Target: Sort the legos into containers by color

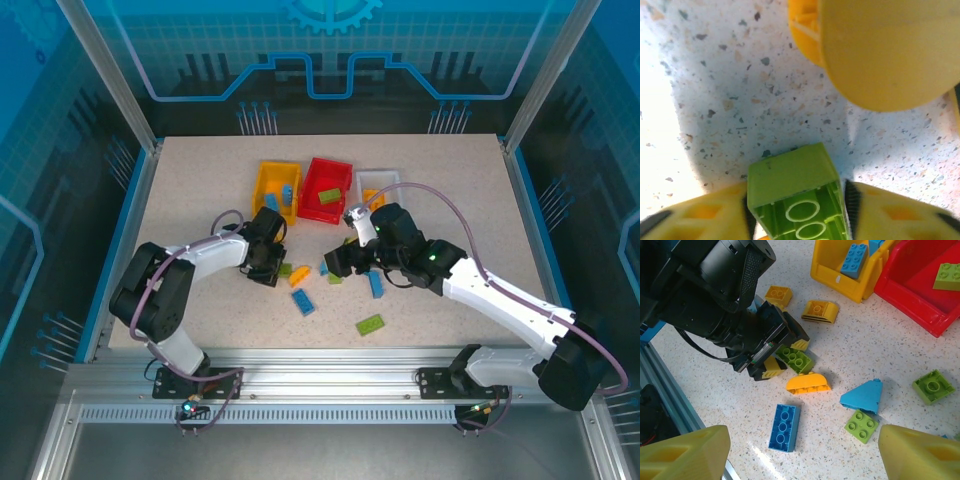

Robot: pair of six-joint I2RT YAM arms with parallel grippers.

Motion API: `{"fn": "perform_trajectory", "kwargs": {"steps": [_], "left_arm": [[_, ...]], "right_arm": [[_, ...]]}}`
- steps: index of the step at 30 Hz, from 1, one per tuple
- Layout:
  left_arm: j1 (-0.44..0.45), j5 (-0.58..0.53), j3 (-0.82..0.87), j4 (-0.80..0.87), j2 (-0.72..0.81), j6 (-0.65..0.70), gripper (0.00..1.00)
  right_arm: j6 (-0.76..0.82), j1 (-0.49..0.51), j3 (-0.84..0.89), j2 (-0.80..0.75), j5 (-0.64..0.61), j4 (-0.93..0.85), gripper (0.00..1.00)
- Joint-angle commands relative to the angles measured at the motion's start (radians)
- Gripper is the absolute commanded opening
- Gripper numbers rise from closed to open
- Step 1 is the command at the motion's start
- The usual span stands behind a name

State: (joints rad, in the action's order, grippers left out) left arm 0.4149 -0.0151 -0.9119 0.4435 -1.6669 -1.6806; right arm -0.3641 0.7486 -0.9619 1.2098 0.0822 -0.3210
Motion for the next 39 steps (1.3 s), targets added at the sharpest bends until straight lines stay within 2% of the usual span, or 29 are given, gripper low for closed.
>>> {"fn": "perform_trajectory", "kwargs": {"steps": [1, 3, 5, 9, 13, 18, 24, 28, 32, 35, 39], "left_arm": [[-0.006, -0.005, 0.008, -0.056, -0.014, -0.009, 0.38], [-0.006, -0.035, 0.026, -0.064, 0.028, 0.003, 0.28], [-0.005, -0.081, 0.019, -0.063, 0.087, 0.057, 0.25], [-0.004, -0.130, -0.138, -0.022, 0.109, 0.349, 0.25], [0.002, -0.107, -0.337, 0.012, 0.022, 0.617, 0.23], [0.018, -0.083, -0.573, 0.020, -0.140, 0.906, 0.22], [0.058, -0.179, -0.850, 0.102, -0.352, 1.187, 0.22], [0.064, -0.242, -0.988, 0.181, -0.488, 1.277, 0.23], [0.074, -0.264, -1.044, 0.211, -0.558, 1.315, 0.27], [0.091, -0.270, -1.047, 0.221, -0.562, 1.322, 0.39], [0.112, -0.281, -1.045, 0.237, -0.527, 1.319, 0.49]], "right_arm": [[-0.011, 0.016, 0.016, -0.018, -0.017, 0.019, 0.78], [-0.011, 0.015, 0.022, -0.028, -0.024, 0.021, 0.78], [-0.016, 0.015, 0.031, -0.047, -0.038, 0.026, 0.78], [-0.056, -0.002, 0.073, -0.110, -0.081, 0.087, 0.78], [-0.109, -0.045, 0.121, -0.156, -0.083, 0.174, 0.79], [-0.124, -0.090, 0.089, -0.140, -0.075, 0.184, 0.79], [-0.133, -0.127, 0.045, -0.107, -0.076, 0.166, 0.79], [-0.142, -0.134, 0.048, -0.102, -0.073, 0.172, 0.79], [-0.144, -0.135, 0.052, -0.103, -0.070, 0.169, 0.79], [-0.145, -0.137, 0.052, -0.101, -0.071, 0.165, 0.80], [-0.145, -0.137, 0.051, -0.098, -0.071, 0.161, 0.80]]}}
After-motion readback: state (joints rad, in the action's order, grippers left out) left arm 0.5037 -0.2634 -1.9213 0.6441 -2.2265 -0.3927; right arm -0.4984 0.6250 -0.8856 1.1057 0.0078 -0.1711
